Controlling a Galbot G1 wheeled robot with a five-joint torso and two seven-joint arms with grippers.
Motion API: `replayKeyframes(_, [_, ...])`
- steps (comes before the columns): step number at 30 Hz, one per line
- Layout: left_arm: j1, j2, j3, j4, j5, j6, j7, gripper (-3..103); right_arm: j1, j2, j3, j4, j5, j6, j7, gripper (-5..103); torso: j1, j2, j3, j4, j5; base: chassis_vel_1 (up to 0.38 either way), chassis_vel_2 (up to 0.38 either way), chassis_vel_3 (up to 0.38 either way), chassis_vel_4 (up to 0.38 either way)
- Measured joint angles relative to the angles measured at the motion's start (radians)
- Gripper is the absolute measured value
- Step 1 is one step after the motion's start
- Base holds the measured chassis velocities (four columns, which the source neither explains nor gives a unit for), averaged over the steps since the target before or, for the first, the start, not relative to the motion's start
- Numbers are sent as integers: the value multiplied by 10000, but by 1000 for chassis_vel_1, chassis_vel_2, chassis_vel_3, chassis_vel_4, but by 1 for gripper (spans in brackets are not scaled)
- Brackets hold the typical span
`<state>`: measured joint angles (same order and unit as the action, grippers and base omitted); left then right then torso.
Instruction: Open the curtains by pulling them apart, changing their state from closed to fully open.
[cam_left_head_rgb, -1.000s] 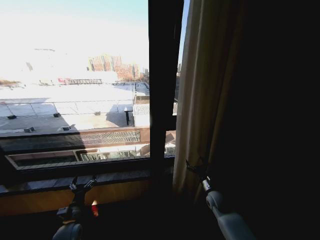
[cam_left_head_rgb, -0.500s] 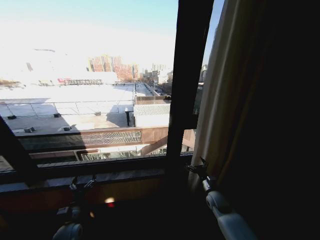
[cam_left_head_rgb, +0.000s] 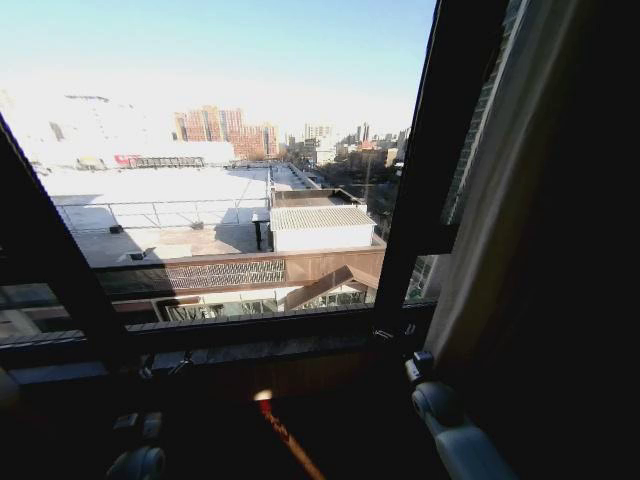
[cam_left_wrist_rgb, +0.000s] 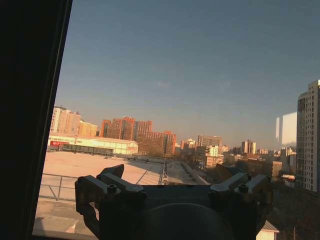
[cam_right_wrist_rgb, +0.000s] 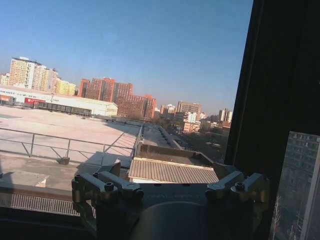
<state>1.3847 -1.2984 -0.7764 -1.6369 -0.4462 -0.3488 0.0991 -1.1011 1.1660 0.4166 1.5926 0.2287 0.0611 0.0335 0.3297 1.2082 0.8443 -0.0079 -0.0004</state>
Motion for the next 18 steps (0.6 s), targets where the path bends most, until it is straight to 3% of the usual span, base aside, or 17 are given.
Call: replayKeyframes(18, [0,0,0,0,0,1,0,100,0,0,0,0,0,-1,0,100,0,0,1,-1,3,383,331,-383,-320])
